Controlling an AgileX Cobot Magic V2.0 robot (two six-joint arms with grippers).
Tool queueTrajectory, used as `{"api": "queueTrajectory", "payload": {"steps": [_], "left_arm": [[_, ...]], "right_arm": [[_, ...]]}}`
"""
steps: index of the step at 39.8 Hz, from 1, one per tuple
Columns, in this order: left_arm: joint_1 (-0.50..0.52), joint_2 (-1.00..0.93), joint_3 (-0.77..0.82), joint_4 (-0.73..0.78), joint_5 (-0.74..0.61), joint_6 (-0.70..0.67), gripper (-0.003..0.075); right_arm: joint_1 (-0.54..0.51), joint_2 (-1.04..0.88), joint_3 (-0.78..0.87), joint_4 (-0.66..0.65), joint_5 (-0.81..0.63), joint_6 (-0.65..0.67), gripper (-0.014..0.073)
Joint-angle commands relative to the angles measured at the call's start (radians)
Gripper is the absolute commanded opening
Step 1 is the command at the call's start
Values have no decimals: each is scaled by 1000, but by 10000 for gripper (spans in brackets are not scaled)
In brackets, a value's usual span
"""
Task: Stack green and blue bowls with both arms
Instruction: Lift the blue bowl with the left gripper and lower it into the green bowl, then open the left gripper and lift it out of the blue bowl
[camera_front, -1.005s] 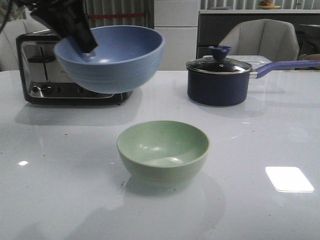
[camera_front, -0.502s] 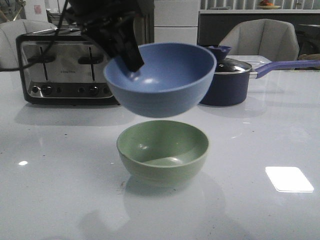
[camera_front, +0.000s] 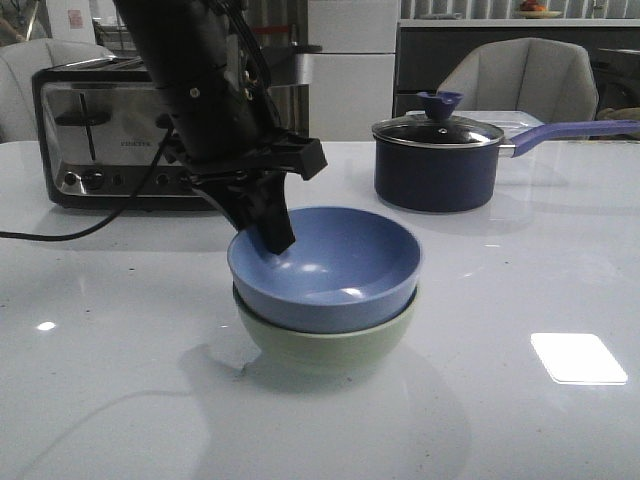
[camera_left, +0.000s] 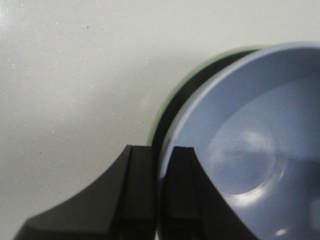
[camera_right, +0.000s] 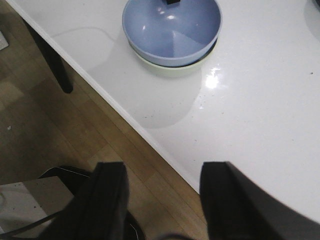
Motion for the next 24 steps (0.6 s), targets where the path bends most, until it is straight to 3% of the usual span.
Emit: {"api": "queueTrajectory", "payload": {"steps": [1,7,16,24], "left_arm": [[-7,-43,-33,-27,-31,1,102],[-7,-40,-33,-27,-32,1,133],[-7,-40,-33,-27,-34,1,411],[-7,-46,-41,-27,-19,1,423]], "right_arm": [[0,-1,-26,2,-59,-9,447],[0,-1,-26,2,-59,-9,447],[0,-1,-26,2,-59,-9,447],[0,-1,-26,2,-59,-9,447]]}}
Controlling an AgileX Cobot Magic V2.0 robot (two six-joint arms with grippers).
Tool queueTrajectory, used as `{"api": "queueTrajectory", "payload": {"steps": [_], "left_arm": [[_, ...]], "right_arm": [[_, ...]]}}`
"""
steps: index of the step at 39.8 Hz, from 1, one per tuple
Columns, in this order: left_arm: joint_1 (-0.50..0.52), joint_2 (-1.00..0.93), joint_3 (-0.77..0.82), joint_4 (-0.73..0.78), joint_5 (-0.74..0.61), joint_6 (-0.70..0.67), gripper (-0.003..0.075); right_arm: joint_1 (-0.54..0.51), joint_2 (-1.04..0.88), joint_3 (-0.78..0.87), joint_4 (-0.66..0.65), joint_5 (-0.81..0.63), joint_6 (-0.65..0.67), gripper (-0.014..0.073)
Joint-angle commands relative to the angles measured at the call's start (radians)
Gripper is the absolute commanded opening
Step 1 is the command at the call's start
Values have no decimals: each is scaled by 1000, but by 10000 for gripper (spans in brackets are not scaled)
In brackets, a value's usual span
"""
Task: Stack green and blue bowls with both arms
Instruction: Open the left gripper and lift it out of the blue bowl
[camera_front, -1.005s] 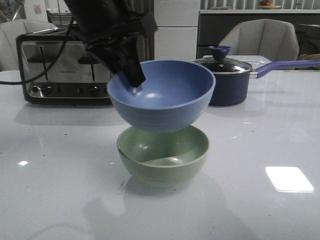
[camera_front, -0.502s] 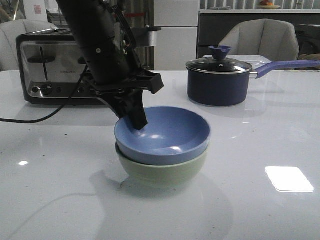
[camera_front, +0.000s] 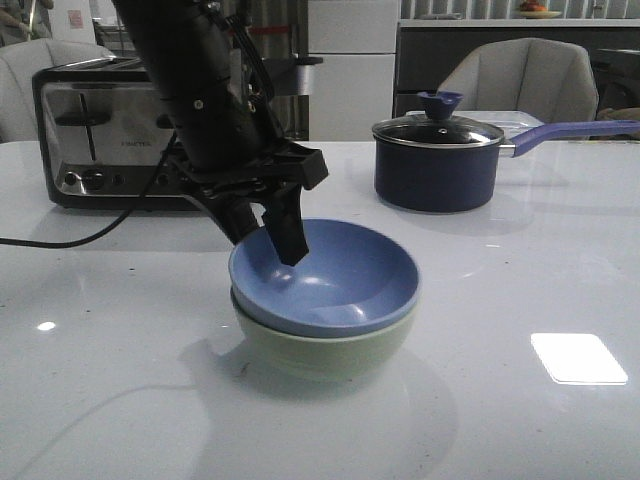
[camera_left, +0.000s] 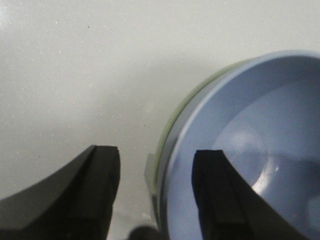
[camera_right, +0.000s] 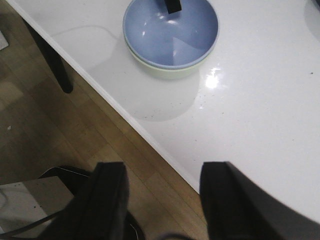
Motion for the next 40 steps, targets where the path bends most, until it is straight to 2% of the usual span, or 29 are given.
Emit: {"api": "queueTrajectory", "payload": {"steps": [1,10,21,29,40], "left_arm": [[-7,-62,-47,-26,-4,1,423],[-7,-145,-66,-24,7,1,423],[-9,-343,-54,-22,40,1,423],[-9,-543,66,-22,36,1,423],[-9,-840,319,-4,9,1,423]], "right_arm": [[0,-1,-26,2,-59,-9,447],[0,-1,-26,2,-59,-9,447],[0,-1,-26,2,-59,-9,447],[0,-1,-26,2,-59,-9,447],[0,-1,-26,2,-59,-9,447]]}}
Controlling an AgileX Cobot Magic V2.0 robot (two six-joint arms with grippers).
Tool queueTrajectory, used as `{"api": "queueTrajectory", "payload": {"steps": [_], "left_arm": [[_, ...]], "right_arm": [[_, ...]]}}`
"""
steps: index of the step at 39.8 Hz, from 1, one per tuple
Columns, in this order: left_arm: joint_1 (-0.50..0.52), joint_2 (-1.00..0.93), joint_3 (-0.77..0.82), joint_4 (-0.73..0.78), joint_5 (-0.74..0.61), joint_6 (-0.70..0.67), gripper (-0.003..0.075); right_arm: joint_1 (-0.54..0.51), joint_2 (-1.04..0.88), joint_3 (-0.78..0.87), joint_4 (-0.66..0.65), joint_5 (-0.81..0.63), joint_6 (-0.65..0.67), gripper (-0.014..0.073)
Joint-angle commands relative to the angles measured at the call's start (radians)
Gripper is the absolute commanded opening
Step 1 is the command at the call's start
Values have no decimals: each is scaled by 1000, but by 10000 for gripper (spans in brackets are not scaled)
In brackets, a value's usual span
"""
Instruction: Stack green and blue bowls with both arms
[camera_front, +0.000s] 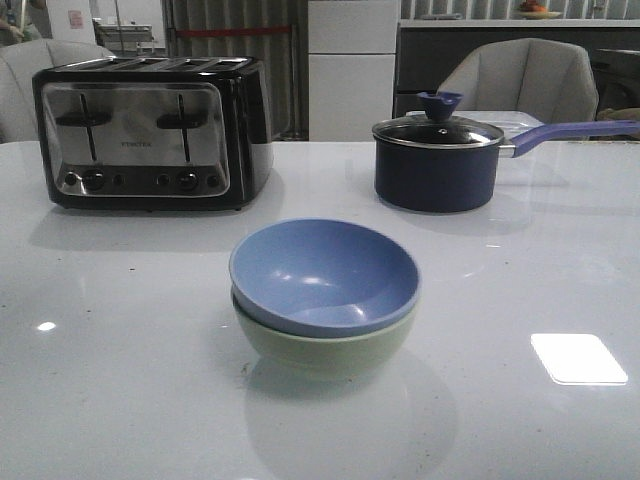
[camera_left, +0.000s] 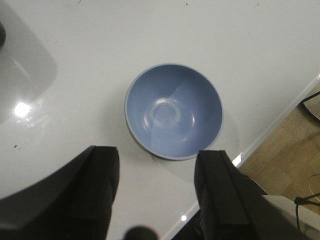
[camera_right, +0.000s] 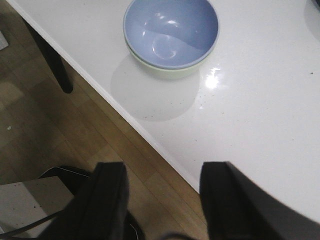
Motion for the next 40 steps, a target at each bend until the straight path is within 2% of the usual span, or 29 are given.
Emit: {"api": "queueTrajectory", "payload": {"steps": [1,7,11,18,29,34,40], "left_arm": [[-9,-131,53,-3,-57,1,422],[-7,-285,187,40,-59,-22,422],[-7,-388,269,138,-60,-115,419],[-7,-533,382,269,-64,-222,357],[-7,-619,465,264,-99,-222,255],[-7,-619,467,264,-102,-222,223],[-7,-619,467,264,-103,-222,196]], "right_arm": [[0,-1,-26,2,-59,-9,447],[0,-1,-26,2,-59,-9,447],[0,-1,-26,2,-59,-9,447],[0,-1,-26,2,-59,-9,447],[0,-1,-26,-1,-104,-1,447],[0,-1,-26,-11,-135,49,444],[0,-1,-26,-44,-132,73,389]]}}
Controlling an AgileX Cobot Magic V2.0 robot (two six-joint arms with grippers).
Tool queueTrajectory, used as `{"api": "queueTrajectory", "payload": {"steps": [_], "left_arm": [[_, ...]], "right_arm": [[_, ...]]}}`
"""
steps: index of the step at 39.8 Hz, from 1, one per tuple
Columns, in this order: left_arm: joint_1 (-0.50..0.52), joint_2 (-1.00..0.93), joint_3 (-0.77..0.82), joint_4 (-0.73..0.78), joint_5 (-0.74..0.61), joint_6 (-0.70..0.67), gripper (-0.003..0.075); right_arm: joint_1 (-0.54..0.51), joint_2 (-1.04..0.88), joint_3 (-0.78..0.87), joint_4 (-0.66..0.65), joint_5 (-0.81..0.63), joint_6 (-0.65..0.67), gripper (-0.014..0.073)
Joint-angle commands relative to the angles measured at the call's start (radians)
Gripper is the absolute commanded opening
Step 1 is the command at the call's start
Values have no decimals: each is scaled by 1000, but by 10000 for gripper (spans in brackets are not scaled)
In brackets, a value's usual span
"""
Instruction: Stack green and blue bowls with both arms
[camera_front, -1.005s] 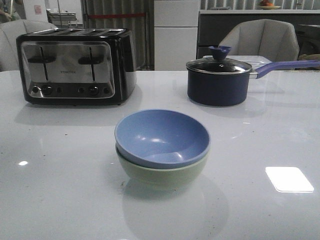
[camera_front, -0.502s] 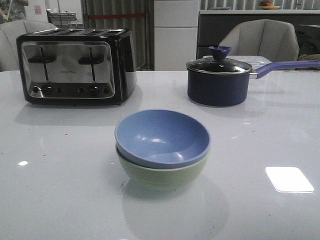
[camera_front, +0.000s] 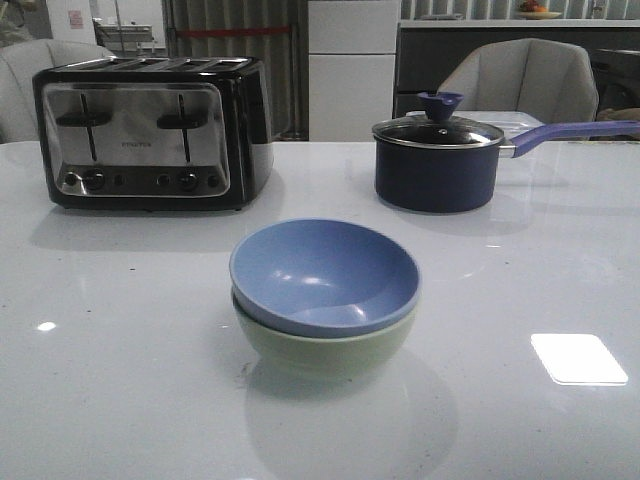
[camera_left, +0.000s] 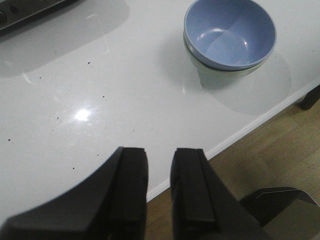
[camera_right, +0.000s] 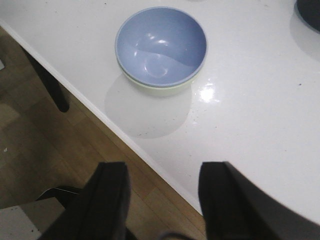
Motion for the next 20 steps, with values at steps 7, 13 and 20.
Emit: {"api": "queueTrajectory", "payload": {"steps": [7,13,20], "left_arm": [[-7,0,-27,-5,-71,-11,150],[-7,0,-27,-5,-71,-11,97],[-7,0,-27,-5,-71,-11,98]], "right_arm": [[0,-1,-26,-16,-68,13,296],[0,-1,-26,-16,-58,14,212],[0,-1,-26,-16,-40,14,85]]}}
